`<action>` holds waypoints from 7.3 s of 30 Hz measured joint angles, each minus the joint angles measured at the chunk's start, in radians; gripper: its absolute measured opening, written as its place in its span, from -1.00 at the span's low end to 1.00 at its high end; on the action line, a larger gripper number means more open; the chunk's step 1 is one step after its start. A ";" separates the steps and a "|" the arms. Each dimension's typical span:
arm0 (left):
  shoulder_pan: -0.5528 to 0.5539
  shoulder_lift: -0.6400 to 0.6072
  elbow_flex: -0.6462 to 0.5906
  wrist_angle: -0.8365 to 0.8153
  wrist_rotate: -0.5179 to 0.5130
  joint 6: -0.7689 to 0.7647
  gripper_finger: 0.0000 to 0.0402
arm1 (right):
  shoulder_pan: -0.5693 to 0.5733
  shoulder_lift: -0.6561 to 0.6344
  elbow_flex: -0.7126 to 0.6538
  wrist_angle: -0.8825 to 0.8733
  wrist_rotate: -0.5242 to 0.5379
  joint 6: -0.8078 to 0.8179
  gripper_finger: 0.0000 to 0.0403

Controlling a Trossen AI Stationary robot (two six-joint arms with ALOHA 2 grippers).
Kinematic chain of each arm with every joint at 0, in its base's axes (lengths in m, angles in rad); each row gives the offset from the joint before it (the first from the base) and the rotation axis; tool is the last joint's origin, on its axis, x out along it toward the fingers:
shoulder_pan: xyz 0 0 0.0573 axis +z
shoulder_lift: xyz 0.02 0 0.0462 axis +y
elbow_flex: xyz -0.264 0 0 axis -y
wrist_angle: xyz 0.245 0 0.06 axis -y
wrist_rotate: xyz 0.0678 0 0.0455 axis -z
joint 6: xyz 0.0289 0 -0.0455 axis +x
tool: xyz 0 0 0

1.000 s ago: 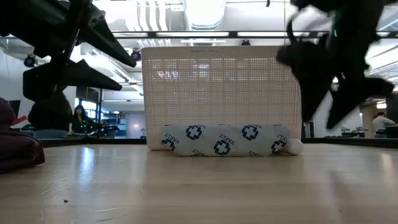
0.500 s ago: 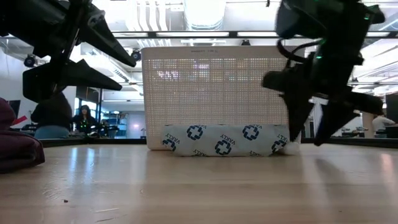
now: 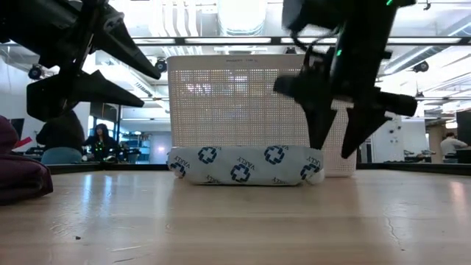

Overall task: Pick & place medical supplies in basket/bin
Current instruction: Put the white rolled gauze into the white bin, then put the white mailer bag into the white bin

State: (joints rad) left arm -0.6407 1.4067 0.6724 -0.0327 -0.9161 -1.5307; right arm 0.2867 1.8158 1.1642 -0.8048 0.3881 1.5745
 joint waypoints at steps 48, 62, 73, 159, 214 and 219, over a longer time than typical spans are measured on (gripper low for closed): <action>-0.001 0.000 -0.001 0.007 0.053 0.003 -0.03 | -0.068 0.154 0.057 0.069 -0.065 0.028 -0.17; -0.007 0.000 -0.001 0.007 0.052 0.030 -0.03 | 0.167 -0.069 0.120 0.045 0.023 -0.083 -0.85; -0.021 0.000 0.000 0.034 0.050 0.067 -0.03 | -0.053 -0.230 0.444 0.029 0.326 -0.672 -0.75; 0.328 -0.015 0.124 0.240 0.480 0.771 -0.03 | 0.065 0.057 0.001 0.357 -0.027 -0.273 -0.94; 0.324 0.460 0.802 -0.650 0.680 0.872 0.47 | 0.113 0.048 -0.026 0.451 0.057 -0.322 -0.94; 0.342 0.491 0.802 -0.626 0.808 0.811 0.46 | 0.112 0.048 -0.026 0.451 0.071 -0.326 -0.94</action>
State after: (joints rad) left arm -0.2984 1.8980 1.4739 -0.6582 -0.1086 -0.7198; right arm 0.3988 1.8641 1.1380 -0.3538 0.4596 1.2488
